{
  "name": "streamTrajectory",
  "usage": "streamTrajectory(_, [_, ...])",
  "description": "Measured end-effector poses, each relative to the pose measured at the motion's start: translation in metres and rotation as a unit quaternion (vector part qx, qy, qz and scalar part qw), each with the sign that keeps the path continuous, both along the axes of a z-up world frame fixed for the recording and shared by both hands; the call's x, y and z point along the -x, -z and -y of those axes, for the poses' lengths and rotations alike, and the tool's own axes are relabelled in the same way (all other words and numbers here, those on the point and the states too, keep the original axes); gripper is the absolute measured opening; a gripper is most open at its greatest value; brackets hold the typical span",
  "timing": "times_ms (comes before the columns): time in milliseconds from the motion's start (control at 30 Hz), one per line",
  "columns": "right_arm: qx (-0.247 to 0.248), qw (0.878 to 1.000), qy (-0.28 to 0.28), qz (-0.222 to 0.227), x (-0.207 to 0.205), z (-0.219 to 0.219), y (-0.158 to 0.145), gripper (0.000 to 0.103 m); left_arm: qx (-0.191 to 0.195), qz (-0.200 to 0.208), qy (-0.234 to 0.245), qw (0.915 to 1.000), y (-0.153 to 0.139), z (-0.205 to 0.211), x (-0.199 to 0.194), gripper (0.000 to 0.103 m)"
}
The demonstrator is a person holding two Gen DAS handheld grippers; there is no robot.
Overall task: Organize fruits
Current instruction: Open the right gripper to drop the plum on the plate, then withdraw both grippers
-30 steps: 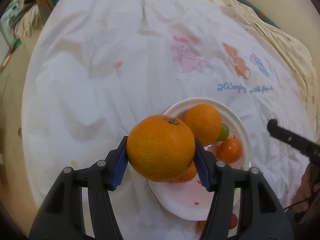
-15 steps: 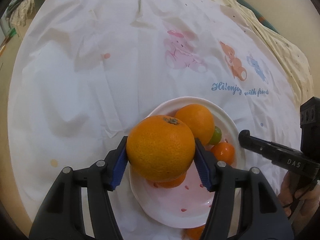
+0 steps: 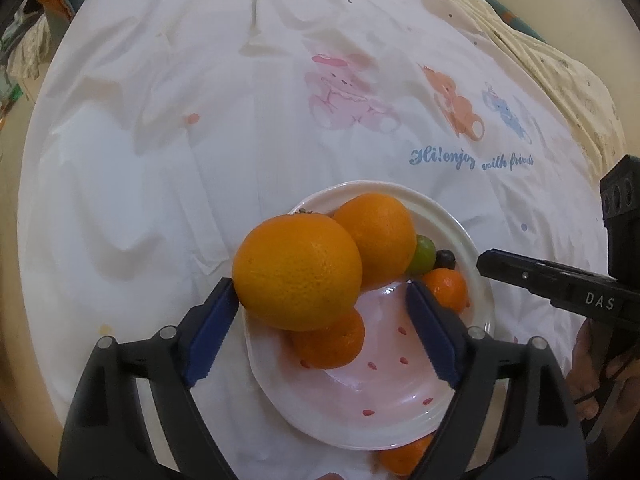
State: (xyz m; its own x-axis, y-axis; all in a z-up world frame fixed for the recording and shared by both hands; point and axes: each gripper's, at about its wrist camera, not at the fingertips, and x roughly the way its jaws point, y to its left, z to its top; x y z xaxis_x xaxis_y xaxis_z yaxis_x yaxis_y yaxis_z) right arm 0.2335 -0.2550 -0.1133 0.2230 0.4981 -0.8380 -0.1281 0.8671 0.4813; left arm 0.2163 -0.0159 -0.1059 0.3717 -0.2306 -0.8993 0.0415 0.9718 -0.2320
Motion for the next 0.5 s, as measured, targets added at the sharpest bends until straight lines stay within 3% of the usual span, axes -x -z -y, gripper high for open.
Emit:
streamTrajectory(100, [0.003, 1.0, -0.001, 0.009, 0.001, 0.0, -0.005, 0.037, -0.011, 0.02, -0.001, 0.9997, -0.008, 0.0, 0.003, 0.083])
streamTrajectory(167, [0.003, 1.0, 0.001, 0.017, 0.002, 0.001, -0.01, 0.053, -0.026, 0.041, 0.007, 0.9988, -0.017, 0.003, 0.007, 0.083])
streamTrajectory(367, [0.001, 0.999, 0.013, 0.048, 0.011, 0.002, -0.032, 0.055, -0.073, 0.094, 0.006, 0.9929, -0.044, 0.006, 0.025, 0.083])
streamTrajectory(500, [0.001, 0.998, 0.021, 0.061, 0.027, 0.005, -0.048, 0.058, -0.072, 0.103, -0.002, 0.9921, -0.064, 0.003, 0.041, 0.083])
